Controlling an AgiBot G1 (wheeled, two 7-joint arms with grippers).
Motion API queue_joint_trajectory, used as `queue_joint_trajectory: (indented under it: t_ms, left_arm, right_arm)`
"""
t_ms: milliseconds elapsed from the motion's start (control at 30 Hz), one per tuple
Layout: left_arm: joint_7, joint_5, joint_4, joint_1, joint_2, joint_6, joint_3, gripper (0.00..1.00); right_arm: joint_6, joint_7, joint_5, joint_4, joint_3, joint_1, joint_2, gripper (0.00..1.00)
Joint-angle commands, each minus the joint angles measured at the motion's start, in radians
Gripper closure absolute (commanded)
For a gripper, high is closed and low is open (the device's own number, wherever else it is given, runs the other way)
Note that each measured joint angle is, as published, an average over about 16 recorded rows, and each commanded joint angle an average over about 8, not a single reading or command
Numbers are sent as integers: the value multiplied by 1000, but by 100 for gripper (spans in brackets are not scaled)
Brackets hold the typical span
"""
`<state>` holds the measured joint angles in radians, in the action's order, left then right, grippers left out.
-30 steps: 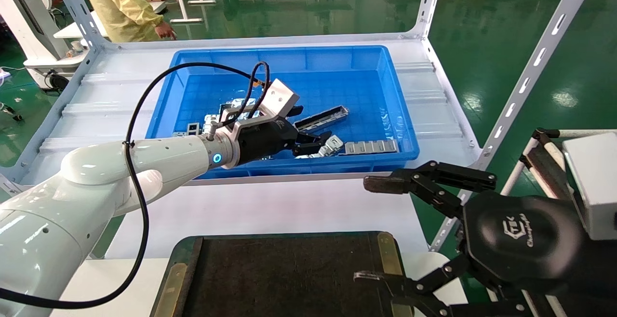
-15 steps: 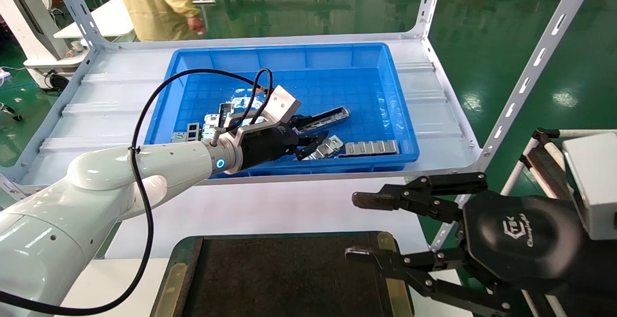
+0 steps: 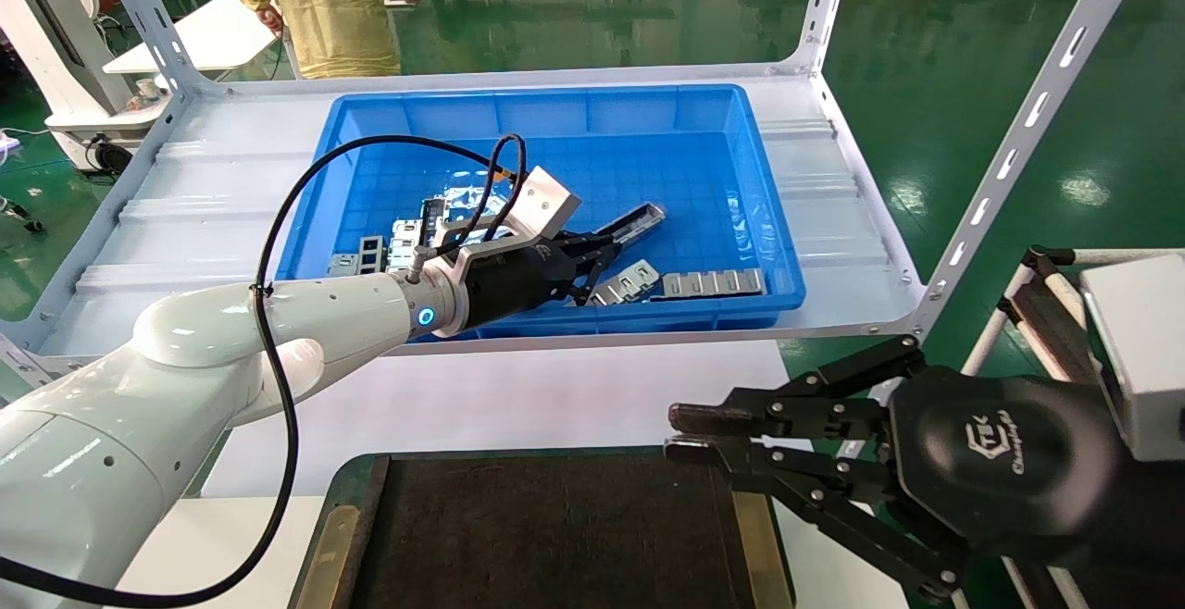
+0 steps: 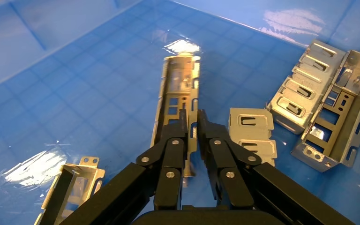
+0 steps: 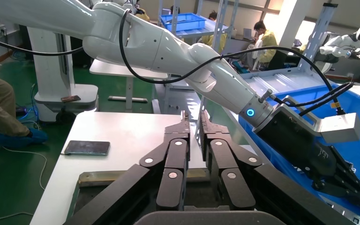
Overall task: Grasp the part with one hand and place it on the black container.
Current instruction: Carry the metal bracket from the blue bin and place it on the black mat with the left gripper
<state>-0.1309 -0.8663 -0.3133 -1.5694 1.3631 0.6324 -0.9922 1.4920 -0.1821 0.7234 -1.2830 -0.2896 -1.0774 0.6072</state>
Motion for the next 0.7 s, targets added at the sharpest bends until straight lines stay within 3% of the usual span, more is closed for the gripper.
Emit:
queue_joint_trajectory:
  t_ms: [33, 700]
  left_arm:
    - [-2, 9, 0, -1, 0, -2, -8, 100]
    - [-40, 113, 8, -64, 2, -44, -51, 100]
  right_arm:
    - [0, 0, 0, 0, 0, 0, 0, 100]
    - [-1, 1, -1, 0, -1, 0, -1, 100]
